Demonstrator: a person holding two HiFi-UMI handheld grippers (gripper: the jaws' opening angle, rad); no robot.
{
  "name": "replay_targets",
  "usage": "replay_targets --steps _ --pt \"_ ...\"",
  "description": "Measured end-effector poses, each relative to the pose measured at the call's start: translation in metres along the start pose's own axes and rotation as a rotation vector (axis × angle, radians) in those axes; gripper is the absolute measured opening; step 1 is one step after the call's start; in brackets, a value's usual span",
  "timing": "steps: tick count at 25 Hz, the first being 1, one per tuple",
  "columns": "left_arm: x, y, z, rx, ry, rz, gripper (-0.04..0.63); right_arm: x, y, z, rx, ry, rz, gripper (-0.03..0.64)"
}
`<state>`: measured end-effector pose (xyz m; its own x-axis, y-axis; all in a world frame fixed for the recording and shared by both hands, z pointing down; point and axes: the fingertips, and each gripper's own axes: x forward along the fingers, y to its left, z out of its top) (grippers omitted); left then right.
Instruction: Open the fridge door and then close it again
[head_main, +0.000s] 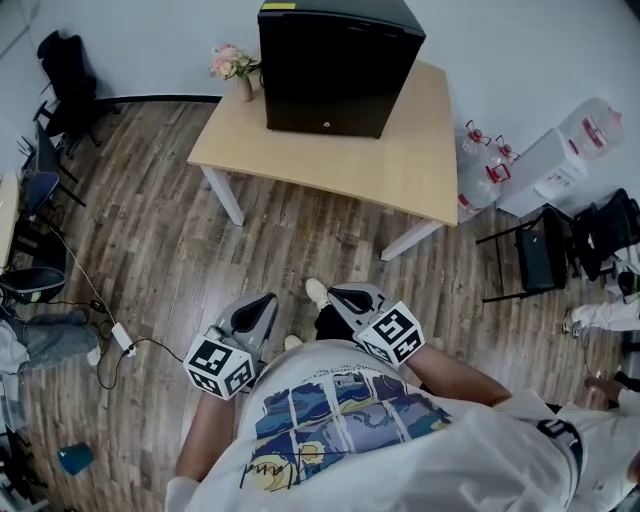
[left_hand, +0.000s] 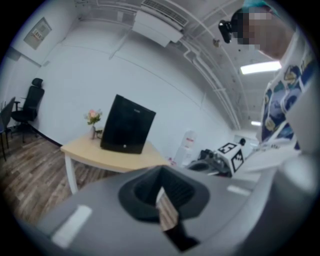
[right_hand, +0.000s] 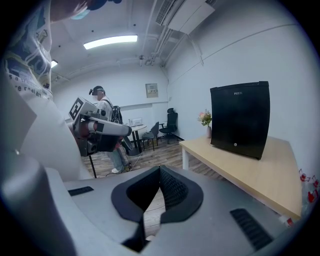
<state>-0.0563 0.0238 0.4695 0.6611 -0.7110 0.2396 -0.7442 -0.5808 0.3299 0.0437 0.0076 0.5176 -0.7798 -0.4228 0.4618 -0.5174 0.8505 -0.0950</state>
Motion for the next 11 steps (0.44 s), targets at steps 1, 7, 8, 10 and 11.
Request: replay_targets --steps 1,7,8,10,11 --pt "0.001 0.000 0.000 -0.003 0.002 -0.002 0.008 0.000 -0.001 0.000 0.003 0.001 0.000 0.012" --pt "0.012 0.004 -0.002 -0.011 0.010 -0.002 0.008 0.002 -0.010 -0.004 0.002 0.010 0.006 0.012" --pt "0.014 0.006 -0.002 -0.011 0.013 0.000 0.008 0.003 -0.013 -0.004 0.003 0.009 0.006 0.012" --pt "0.020 0.010 -0.002 -0.015 0.019 0.008 0.008 0.005 -0.021 -0.004 0.010 0.009 0.005 0.012" --pt "0.022 0.011 -0.002 -0.018 0.022 0.012 0.008 0.006 -0.025 -0.003 0.015 0.009 0.004 0.012"
